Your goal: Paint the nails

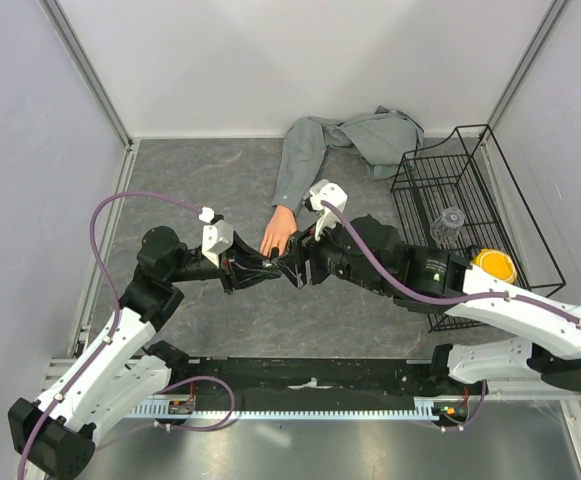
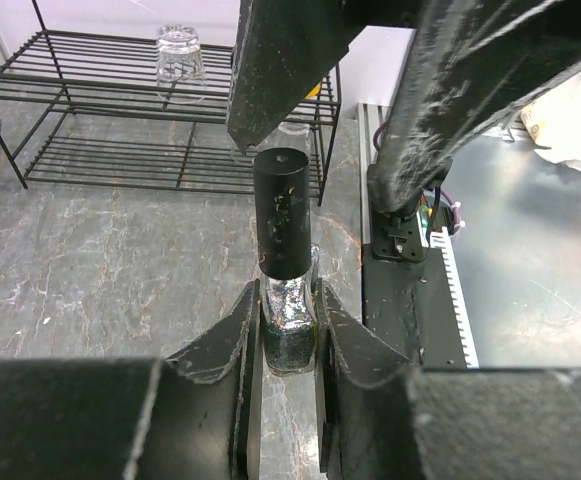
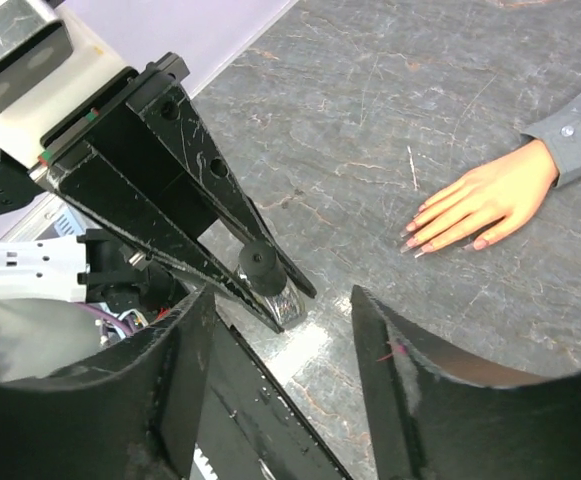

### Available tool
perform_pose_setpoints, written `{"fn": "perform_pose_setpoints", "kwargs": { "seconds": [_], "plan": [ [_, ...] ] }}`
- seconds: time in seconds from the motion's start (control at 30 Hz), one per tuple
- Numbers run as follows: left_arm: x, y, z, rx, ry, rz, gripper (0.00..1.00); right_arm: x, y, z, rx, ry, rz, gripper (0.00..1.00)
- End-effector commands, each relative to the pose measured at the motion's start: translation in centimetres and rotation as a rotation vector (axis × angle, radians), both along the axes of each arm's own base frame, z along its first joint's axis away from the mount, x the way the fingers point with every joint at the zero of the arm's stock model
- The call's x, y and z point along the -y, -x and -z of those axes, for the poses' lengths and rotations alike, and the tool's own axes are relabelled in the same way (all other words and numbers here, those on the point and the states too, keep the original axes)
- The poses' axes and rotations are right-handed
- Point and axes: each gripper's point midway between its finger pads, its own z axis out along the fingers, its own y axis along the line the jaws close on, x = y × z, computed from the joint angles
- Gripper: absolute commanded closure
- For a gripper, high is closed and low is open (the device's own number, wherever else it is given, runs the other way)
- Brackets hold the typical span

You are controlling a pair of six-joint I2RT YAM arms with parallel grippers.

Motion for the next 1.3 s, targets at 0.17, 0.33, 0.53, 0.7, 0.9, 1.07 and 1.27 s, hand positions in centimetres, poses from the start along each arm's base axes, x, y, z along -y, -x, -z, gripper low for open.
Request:
{"fn": "perform_pose_setpoints", "kwargs": {
  "seconds": [0.17, 0.33, 0.53, 0.7, 0.9, 1.07, 1.27],
  "plan": [
    [0.0, -0.2, -2.0, 0.082, 0.022, 0.006, 0.98, -2.0, -0.5, -2.0, 0.029, -0.019, 0.0, 0.52],
    [0.1, 0.0, -2.0, 0.079, 0.024, 0.022, 0.98, -2.2, -0.8, -1.4, 0.033, 0.01, 0.008, 0.61],
    [0.3, 1.7, -2.2, 0.069, 0.033, 0.132, 0.98, -1.6, -0.8, -1.6, 0.065, 0.03, -0.002, 1.0],
    [0.1, 4.4, -2.7, 0.071, 0.057, 0.292, 0.98, -1.9, 1.3, -0.8, 0.176, 0.052, -0.221, 1.0],
    [0.0, 5.7, -2.6, 0.043, 0.048, 0.387, 0.98, -1.9, 6.3, -1.6, 0.341, -0.05, -0.641, 1.0],
    [0.1, 5.5, -2.4, 0.038, 0.048, 0.378, 0.98, -2.0, 5.4, -1.5, 0.33, -0.02, -0.609, 1.0],
    [0.3, 5.3, -2.2, 0.004, 0.041, 0.382, 0.98, -2.1, 4.6, -1.2, 0.335, 0.004, -0.578, 1.0]
  ]
}}
